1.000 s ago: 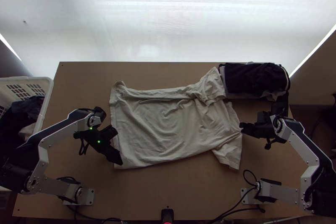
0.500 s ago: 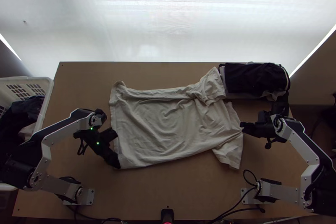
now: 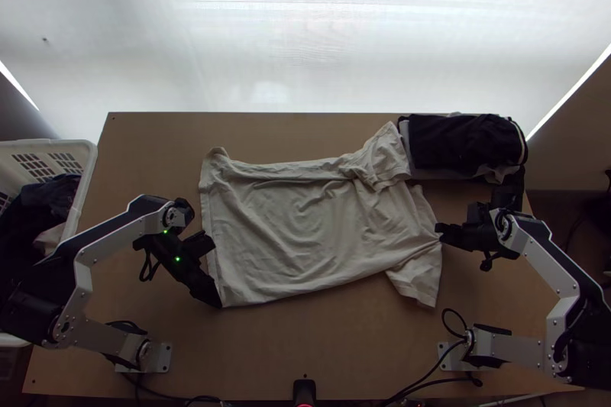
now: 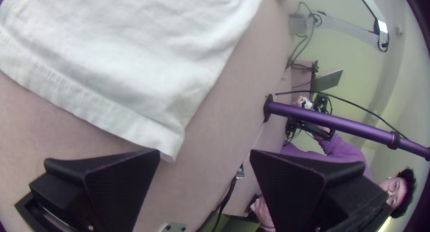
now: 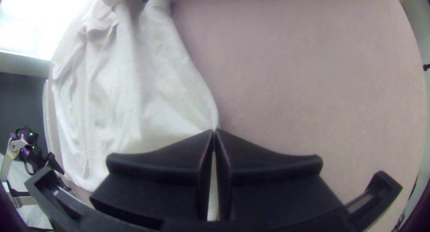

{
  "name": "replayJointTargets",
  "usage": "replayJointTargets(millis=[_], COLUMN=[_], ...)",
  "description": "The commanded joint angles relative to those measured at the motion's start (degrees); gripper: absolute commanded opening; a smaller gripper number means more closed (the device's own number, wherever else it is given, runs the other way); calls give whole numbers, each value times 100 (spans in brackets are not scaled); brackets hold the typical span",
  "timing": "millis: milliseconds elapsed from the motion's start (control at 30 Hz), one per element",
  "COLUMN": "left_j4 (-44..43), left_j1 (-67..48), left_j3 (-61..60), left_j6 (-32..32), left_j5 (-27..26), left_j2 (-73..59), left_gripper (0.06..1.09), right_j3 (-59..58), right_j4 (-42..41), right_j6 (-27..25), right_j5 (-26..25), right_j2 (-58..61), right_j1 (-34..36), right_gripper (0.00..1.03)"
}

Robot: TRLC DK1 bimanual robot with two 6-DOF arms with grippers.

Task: Fold the t-shirt

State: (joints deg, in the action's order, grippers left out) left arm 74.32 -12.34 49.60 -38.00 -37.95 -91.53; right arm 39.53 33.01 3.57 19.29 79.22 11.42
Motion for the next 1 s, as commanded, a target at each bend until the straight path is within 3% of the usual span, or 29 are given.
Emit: replayJointTargets(millis=[0,200,833,900,933,967], left_j4=[3,3,-595,-779,-893,-1008], left_j1=[-14,188,-401,-383,-375,-366], left_j3=[-3,-56,102,93,76,67], left_j6=[-23,-94,214,311,407,460], left_j5=[78,491,166,174,210,236], left_j2=[-67,73,-384,-436,-436,-436], left_gripper=[104,104,103,97,88,67], right_j3=[-15,-33,-86,-86,-86,-86], right_j4=[3,12,47,56,65,65], right_j6=[12,3,12,12,12,12], right_j5=[-4,-13,-13,-13,-13,-13], right_j2=[-65,-109,-205,-232,-258,-284], right_j1=[18,88,106,106,106,106], right_gripper=[3,3,3,3,3,3])
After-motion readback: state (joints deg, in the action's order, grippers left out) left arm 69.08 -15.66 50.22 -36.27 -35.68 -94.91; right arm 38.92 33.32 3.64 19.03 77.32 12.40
